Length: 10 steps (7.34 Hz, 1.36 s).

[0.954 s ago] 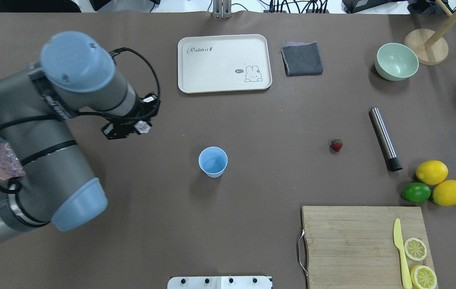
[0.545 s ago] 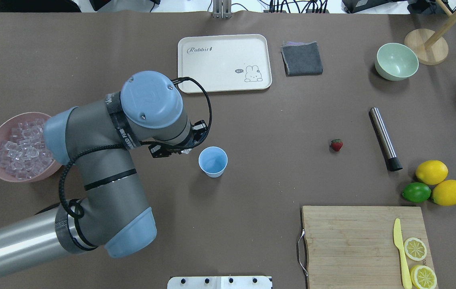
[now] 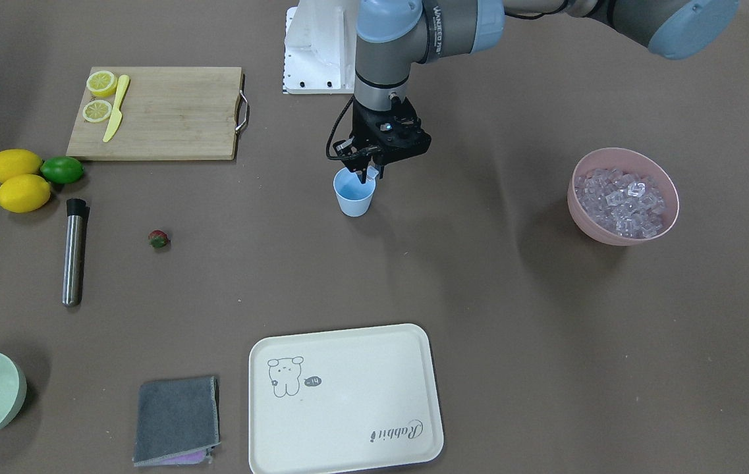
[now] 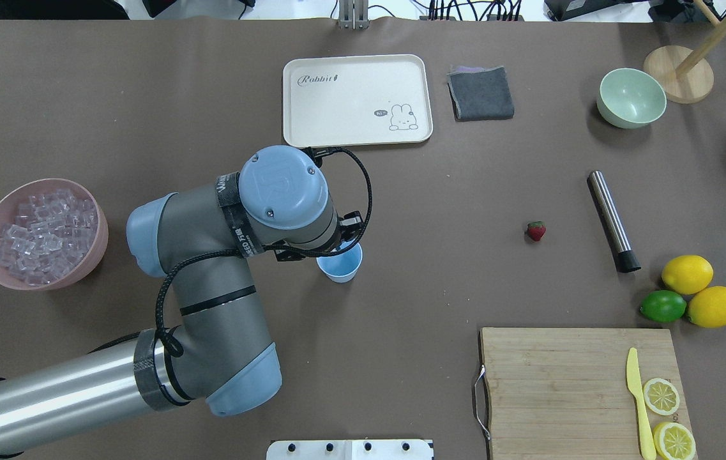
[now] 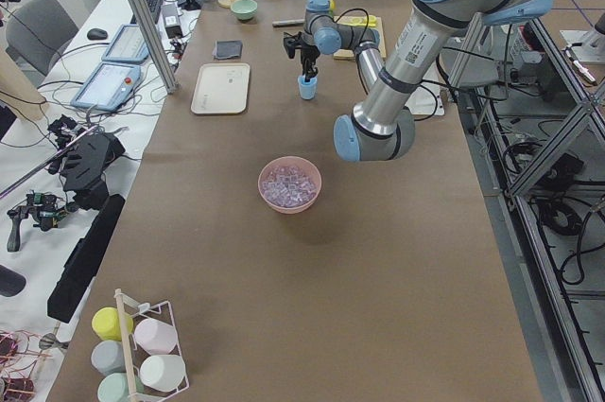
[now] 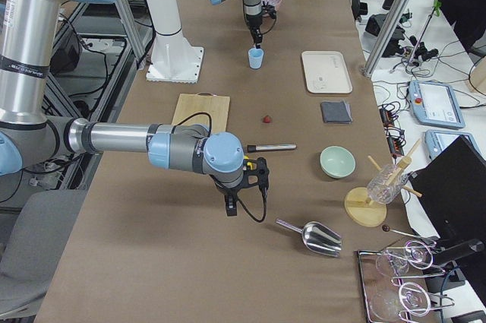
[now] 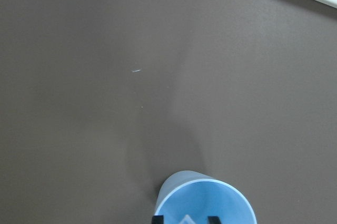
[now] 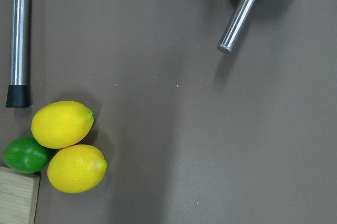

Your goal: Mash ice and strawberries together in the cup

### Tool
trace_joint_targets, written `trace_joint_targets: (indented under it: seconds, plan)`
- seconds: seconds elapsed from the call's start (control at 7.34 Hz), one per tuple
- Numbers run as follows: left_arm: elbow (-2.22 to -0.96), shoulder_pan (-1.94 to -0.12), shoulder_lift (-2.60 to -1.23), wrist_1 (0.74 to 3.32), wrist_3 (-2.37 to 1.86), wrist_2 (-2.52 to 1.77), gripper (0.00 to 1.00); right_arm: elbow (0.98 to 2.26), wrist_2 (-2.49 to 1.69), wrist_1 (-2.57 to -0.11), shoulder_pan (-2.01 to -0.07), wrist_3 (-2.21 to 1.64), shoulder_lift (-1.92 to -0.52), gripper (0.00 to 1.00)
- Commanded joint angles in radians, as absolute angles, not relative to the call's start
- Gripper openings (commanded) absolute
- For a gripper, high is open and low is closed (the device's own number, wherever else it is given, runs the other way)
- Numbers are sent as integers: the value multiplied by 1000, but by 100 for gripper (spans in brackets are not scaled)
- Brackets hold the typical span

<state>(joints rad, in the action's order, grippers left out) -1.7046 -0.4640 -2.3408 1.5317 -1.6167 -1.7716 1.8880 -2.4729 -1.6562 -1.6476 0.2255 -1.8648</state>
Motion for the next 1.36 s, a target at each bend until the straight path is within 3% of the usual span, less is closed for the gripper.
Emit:
trace_joint_targets:
  seconds: [0.0,0.14,0.54,0.95,1.23]
  plan:
    - [-1695,-463,-2353,1540,-1614,-1769,82,1887,-2473,-1657,-1647,225,-1870,100]
    - [-1701,-463,-2356,1539,-1614,-1773,93,1885,-2473,-1657,-1647,225,-1871,100]
    - [-1878,-541,-2280,1365,-1358,-1778,92,1885,-2474,-1655,-1647,225,-1878,100]
    - [-2101,-665,-1974,1338,-810,-1779,92,1885,-2474,-1655,-1647,225,-1885,100]
    - [-2154,-730,-1821,1347,-601,-1779,93,1884,-2474,-1654,-1647,225,-1890,100]
